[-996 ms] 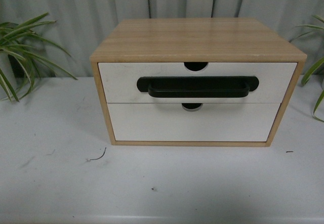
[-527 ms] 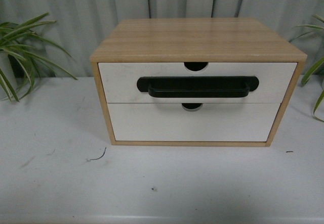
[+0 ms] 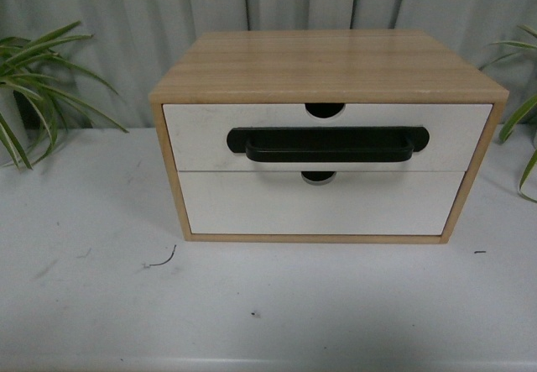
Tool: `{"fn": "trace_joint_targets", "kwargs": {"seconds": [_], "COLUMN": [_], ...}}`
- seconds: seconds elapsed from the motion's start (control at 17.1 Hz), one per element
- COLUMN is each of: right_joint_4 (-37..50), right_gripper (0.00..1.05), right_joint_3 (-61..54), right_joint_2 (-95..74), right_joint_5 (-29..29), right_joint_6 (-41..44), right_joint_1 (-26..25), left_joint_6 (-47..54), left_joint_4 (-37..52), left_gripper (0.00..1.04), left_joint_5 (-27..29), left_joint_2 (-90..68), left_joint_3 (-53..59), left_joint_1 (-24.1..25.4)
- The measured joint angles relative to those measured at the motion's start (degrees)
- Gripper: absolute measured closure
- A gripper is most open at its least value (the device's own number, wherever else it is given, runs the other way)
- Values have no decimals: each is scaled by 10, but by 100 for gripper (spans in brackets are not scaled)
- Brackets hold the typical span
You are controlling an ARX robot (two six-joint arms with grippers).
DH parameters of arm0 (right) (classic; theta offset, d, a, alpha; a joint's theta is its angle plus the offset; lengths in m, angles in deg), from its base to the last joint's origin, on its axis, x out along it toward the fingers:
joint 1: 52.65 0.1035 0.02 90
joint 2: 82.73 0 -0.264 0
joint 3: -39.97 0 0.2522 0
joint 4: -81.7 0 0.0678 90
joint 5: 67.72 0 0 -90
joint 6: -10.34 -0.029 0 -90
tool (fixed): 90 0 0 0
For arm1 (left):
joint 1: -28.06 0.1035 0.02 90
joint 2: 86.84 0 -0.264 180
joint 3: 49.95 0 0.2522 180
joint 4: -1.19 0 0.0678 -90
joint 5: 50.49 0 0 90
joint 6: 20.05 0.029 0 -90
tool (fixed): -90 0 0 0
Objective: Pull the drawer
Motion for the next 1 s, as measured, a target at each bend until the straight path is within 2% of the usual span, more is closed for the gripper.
{"fn": "trace_joint_targets", "kwargs": {"seconds": [1.0], "right_joint_4": [0], "right_gripper": [6], "right_joint_3": [0], "right_joint_2": [0], "right_joint_5": [0], "right_joint_6": [0], "right_joint_1": [0], "left_joint_6": [0], "left_joint_4": [0], "left_gripper": [7], "left_joint_5": [0], "left_joint_2": [0], "left_joint_3": [0], "left_joint_1": [0]}}
